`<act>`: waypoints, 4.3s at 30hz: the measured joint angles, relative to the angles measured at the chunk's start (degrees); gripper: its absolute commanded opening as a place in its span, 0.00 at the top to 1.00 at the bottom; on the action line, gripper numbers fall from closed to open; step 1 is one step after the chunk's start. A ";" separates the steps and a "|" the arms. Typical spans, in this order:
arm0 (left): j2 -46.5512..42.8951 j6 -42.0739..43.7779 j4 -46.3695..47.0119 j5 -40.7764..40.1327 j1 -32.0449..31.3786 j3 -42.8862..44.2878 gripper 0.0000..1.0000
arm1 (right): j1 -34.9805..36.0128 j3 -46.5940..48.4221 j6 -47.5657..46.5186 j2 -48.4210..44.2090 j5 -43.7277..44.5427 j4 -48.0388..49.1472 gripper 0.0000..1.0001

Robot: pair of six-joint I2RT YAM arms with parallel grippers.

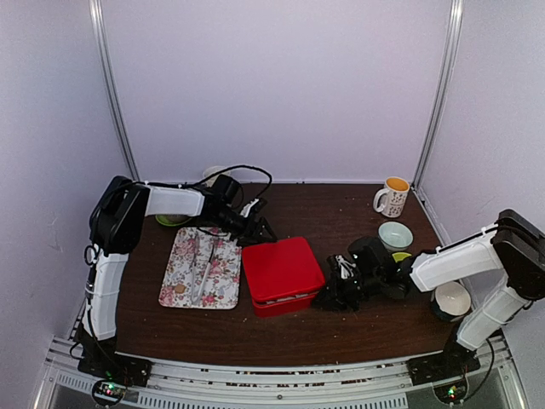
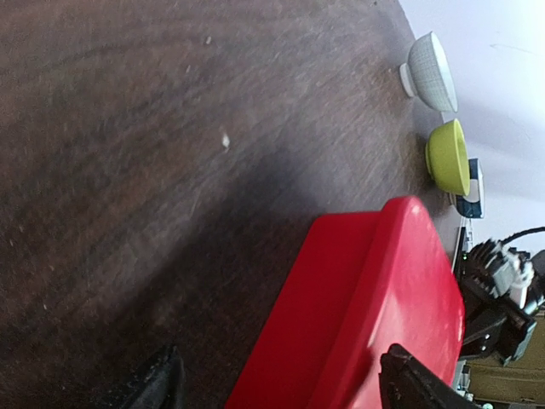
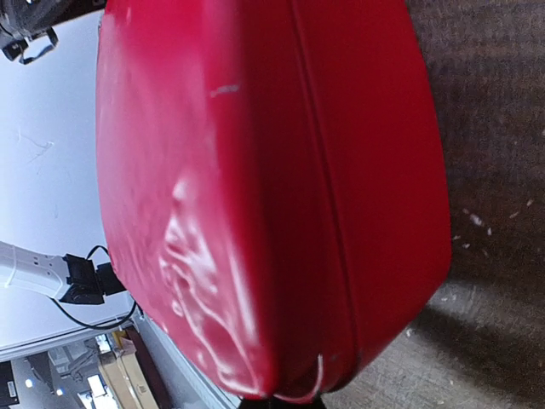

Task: Pack the chocolate
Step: Rotate the packed packing box at the center of the board, then pick up the box lid from the packing box.

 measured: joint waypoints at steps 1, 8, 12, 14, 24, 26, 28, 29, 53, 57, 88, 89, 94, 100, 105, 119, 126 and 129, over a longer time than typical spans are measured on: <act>0.00 -0.31 0.26 0.11 0.00 -0.66 0.19 | -0.57 0.00 0.00 0.04 -0.31 0.59 1.00; -2.25 -3.30 7.17 1.86 0.02 -7.65 0.18 | -4.57 -0.11 -0.26 0.79 -1.66 2.49 1.00; -6.29 -6.23 11.76 1.79 0.00 -14.75 0.18 | -6.97 -0.07 -1.51 1.03 -1.62 2.67 1.00; -8.57 -7.82 14.03 1.38 -0.02 -18.43 0.18 | -8.09 0.17 -2.51 1.20 -1.53 2.34 1.00; -19.28 -18.45 24.57 -3.93 -1.11 -34.51 0.18 | -11.61 5.55 -9.60 5.40 -0.63 -1.92 1.00; -20.35 -19.47 25.03 -5.29 -1.84 -35.54 0.18 | -12.02 6.43 -10.93 5.53 -0.02 -2.95 0.96; -21.57 -20.39 25.16 -6.62 -2.54 -36.39 0.18 | -12.31 7.48 -12.57 5.53 0.87 -4.59 0.92; -22.25 -20.68 25.16 -7.37 -2.84 -36.87 0.18 | -12.44 7.87 -13.03 5.53 1.42 -5.29 0.91; -33.59 -14.01 16.50 -25.88 -4.83 -36.79 0.13 | -9.03 1.49 -9.25 -9.62 9.40 -9.27 0.36; -33.79 -11.63 15.80 -24.55 -4.55 -35.78 0.20 | -7.34 1.49 -5.84 -10.19 9.79 -6.38 0.37; -23.21 -9.81 21.29 -7.30 -4.24 -30.16 0.24 | -5.29 5.90 2.91 0.37 6.84 4.63 0.54; -23.04 -9.81 21.40 -7.19 -4.24 -29.99 0.25 | -5.29 6.05 2.91 0.42 6.69 4.61 0.55; -22.77 -9.55 20.52 -7.34 -4.24 -29.35 0.26 | -5.05 7.76 2.58 0.48 5.84 4.74 0.55; -23.02 -8.68 19.80 -8.35 -4.24 -29.31 0.26 | -4.96 8.85 1.51 0.48 5.40 5.53 0.56; -24.13 -8.87 19.45 -9.94 -4.22 -30.29 0.26 | -4.96 9.42 0.44 0.61 5.35 5.03 0.56; -24.79 -8.68 19.08 -11.78 -3.50 -30.58 0.22 | -4.98 9.64 -2.21 0.42 6.08 -0.87 0.50; -25.29 -6.58 17.31 -12.76 -0.50 -30.58 0.21 | -4.98 9.29 -1.75 0.37 6.08 -1.18 0.50; -25.49 -5.64 16.76 -12.94 0.24 -30.45 0.21 | -4.98 9.29 -1.40 0.37 6.08 -1.18 0.52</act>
